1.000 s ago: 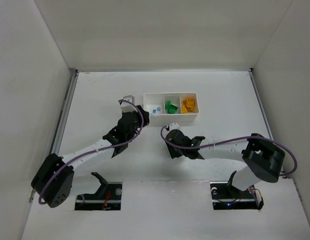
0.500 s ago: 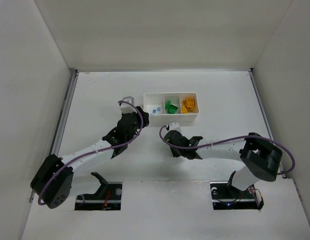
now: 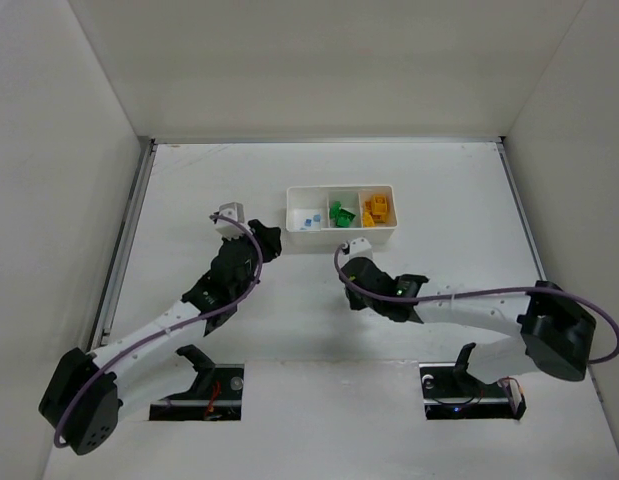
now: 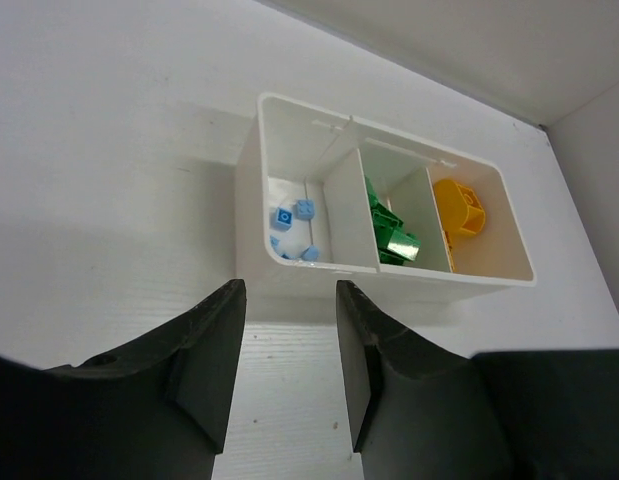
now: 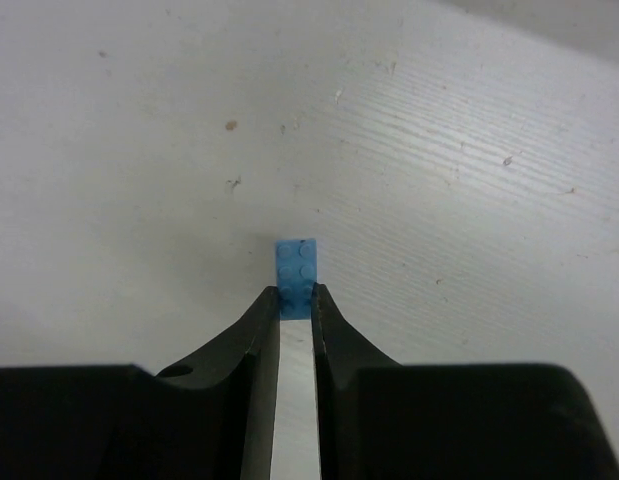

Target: Sort the legos into containers by color

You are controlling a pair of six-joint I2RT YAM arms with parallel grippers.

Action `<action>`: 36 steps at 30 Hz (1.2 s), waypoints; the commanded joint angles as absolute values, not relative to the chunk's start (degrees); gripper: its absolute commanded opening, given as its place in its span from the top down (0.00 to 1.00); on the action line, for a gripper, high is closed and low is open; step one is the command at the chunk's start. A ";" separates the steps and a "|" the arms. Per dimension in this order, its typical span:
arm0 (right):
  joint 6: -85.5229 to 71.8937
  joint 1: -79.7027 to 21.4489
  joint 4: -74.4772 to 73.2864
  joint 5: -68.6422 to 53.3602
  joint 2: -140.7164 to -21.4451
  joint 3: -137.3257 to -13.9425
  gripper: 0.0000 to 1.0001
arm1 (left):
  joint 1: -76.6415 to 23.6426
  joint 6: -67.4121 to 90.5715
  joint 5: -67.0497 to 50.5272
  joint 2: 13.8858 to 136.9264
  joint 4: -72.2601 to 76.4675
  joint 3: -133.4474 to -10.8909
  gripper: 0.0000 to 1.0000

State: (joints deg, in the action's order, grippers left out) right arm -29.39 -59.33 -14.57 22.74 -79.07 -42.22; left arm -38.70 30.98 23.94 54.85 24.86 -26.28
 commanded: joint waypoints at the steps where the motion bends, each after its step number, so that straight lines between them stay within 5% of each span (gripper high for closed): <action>1: -29.53 -59.63 -14.15 23.56 -75.33 -43.68 0.83 | -37.14 32.43 27.51 50.46 23.48 -23.74 0.60; 14: -21.71 -53.22 -11.77 21.79 -78.92 -57.05 0.81 | -32.91 38.23 27.42 41.14 15.82 -14.86 0.52; 28: -36.47 -44.87 -8.45 26.72 -84.54 -44.91 0.46 | -34.58 37.62 26.72 45.09 19.86 -15.03 0.49; 36: -39.81 -42.32 -7.73 25.93 -87.01 -44.82 0.44 | -34.67 37.53 26.72 43.86 19.86 -14.24 0.49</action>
State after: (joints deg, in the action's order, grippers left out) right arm -37.08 -42.98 -10.87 25.32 -86.94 -44.84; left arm -34.41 37.82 26.57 44.97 17.54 -14.48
